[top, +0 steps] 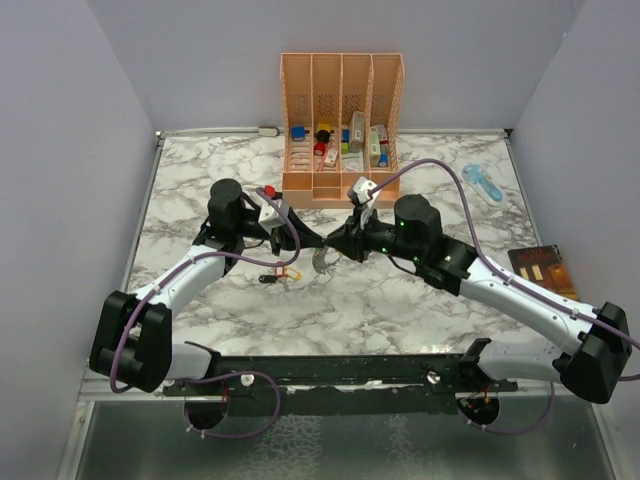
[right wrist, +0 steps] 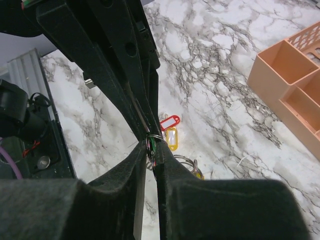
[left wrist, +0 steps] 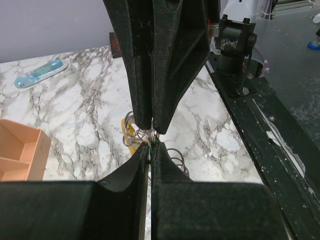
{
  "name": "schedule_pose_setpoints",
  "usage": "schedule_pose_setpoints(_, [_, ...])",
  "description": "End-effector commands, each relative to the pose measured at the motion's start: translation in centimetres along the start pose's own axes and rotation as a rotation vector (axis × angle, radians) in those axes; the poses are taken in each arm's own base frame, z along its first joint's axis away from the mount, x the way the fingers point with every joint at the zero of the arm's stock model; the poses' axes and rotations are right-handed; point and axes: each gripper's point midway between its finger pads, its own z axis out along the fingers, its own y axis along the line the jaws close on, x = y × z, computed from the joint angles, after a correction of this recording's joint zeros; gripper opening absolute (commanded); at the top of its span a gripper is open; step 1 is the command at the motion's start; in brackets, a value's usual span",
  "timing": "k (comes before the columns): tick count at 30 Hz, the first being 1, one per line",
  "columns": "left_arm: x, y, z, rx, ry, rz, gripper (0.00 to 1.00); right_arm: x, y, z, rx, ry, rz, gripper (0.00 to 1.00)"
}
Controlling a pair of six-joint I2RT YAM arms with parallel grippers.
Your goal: Put the keys on the keyring
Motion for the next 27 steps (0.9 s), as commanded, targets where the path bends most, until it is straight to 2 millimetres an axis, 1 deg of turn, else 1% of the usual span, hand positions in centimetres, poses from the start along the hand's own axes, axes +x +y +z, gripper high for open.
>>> schedule_pose_setpoints(1, [-1.2,0.1,0.0,-0.015,-0.017,0.053,0.00,-1.1,-0.4,-1.0,0.050,-0.047,0.013,0.19])
schedule_pose_setpoints(5, [-1.3,0.3,-0.1,-0.027,-0.018,0.047,0.00,-0.7,-0.5,-1.7,0.059,-0.042,0.008,0.31])
schedule_pose_setpoints(7, [-1.4,0.4,0.0,-0.033,-0.020,0.049,0.00,-0.8,-0.4,-2.1,0.062,-0.050,0.003,0.33])
schedule_pose_setpoints(10, [-1.6,0.5,-0.1,-0.041,-0.023,0.048,0.00,-0.6,-0.2,-2.4,0.054,-0.055,0.000,0.32])
schedule_pose_setpoints(13, [-1.6,0.5,0.0,-0.042,-0.024,0.042,0.00,-0.7,0.1,-2.4,0.034,-0.068,-0.003,0.30])
schedule_pose_setpoints(17, [-1.6,0.6,0.0,-0.044,-0.024,0.043,0.00,-0.1,0.1,-1.7,0.021,-0.047,-0.013,0.24])
schedule_pose_setpoints(19, [-1.6,0.4,0.1,-0.038,-0.024,0.040,0.00,-0.3,0.0,-1.4,0.021,-0.050,-0.023,0.24])
schedule_pose_setpoints(24, [-1.3,0.2,0.2,-0.034,-0.022,0.031,0.00,-1.6,-0.1,-1.1,0.024,-0.089,-0.046,0.24])
schedule_pose_setpoints(27, [-1.2,0.3,0.2,-0.037,-0.021,0.032,0.00,-1.9,-0.2,-1.0,0.025,-0.091,-0.055,0.25])
